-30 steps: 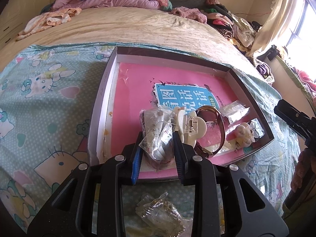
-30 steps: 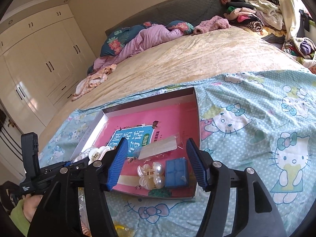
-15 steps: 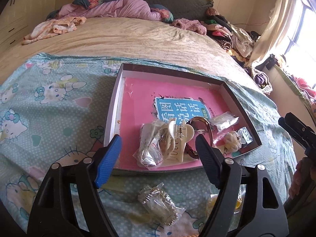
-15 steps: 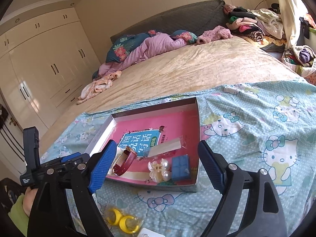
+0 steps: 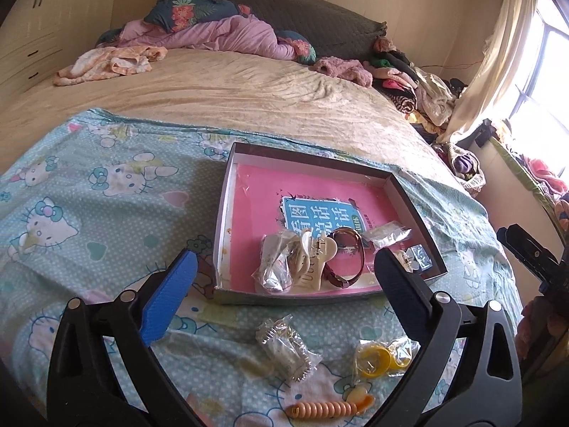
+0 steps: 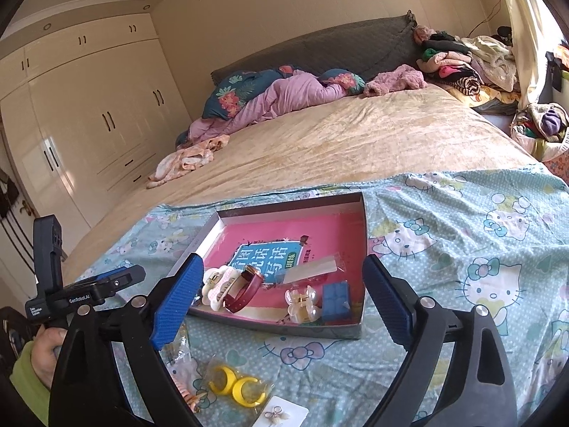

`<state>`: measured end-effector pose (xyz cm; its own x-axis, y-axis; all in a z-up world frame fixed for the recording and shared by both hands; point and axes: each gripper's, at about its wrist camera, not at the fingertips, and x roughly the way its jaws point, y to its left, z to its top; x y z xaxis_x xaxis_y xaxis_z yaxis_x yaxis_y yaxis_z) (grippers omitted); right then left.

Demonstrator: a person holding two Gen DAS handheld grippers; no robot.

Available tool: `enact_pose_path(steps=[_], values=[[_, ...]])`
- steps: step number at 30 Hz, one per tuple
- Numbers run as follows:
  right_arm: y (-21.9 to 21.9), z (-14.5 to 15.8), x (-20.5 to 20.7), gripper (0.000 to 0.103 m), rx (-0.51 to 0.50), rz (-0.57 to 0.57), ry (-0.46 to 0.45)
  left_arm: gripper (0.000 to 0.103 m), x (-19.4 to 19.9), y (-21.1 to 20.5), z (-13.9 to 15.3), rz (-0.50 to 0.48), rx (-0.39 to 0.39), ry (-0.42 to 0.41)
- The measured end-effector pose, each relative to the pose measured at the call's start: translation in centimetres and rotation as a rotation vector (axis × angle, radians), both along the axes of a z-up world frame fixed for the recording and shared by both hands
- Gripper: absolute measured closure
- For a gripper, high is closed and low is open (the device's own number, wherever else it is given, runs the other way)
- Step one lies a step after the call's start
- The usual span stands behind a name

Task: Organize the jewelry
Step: 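Withdraw both open tools from the tray back over the jewelry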

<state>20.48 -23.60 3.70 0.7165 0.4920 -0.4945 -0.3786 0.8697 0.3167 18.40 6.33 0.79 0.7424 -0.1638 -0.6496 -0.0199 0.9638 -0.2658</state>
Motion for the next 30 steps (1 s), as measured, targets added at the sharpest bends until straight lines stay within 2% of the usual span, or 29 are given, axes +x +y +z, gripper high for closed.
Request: enact_pose_path(steps=[17,30], values=[[1.7,2.0,-3.7,0.013,-0.046,0.069,-0.05,0.01,-3.9,0.5,1.9,0.002,0.005,-0.05],[2.6,0.4,-5.9,0.013,-0.093,0.118,-0.014,0.01,-6.5,-0.1,1.0,-0.016,0.039,-0.036]])
